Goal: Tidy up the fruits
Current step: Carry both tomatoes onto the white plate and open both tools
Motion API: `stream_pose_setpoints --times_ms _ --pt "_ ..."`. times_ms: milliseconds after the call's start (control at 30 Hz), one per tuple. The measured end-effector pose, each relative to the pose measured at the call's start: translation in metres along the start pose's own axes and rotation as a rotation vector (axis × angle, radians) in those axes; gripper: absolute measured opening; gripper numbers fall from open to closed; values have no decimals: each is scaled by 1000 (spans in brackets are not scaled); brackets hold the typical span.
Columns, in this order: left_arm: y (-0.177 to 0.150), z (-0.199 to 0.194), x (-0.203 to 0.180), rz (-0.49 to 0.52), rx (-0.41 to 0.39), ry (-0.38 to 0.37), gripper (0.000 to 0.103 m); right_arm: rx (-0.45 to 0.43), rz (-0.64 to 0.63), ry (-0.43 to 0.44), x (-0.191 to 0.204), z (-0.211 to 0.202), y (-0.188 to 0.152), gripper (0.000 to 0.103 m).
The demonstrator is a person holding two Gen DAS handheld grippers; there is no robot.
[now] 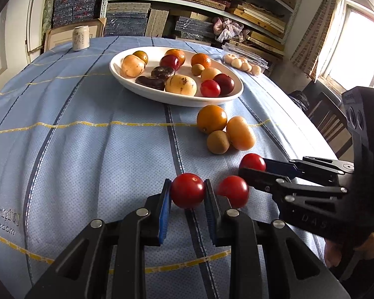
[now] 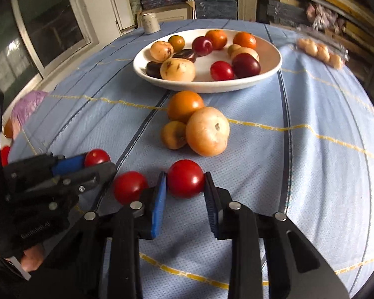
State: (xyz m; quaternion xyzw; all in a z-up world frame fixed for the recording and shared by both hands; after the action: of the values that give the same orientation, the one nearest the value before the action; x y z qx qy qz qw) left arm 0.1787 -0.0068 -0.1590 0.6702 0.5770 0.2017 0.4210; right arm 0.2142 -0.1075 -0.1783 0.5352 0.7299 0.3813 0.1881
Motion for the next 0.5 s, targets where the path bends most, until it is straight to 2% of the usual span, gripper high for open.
stream_pose_setpoints --times_ms 500 --pt "0 1 4 2 0 23 26 -74 19 -24 -16 -21 2 28"
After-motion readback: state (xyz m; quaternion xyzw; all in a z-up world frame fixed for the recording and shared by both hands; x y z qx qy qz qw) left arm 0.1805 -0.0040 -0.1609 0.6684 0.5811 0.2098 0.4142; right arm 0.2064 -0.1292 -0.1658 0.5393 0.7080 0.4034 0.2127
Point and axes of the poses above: each gripper's, at about its wrist camera, not at the fingertips, and z roughly the way its jaws point, x to its left, y to its top, the point moved 6 cm from there along z, roughly the way its jaws point, and after that the axes turned 12 degrees about -x, right-handed, at the moved point
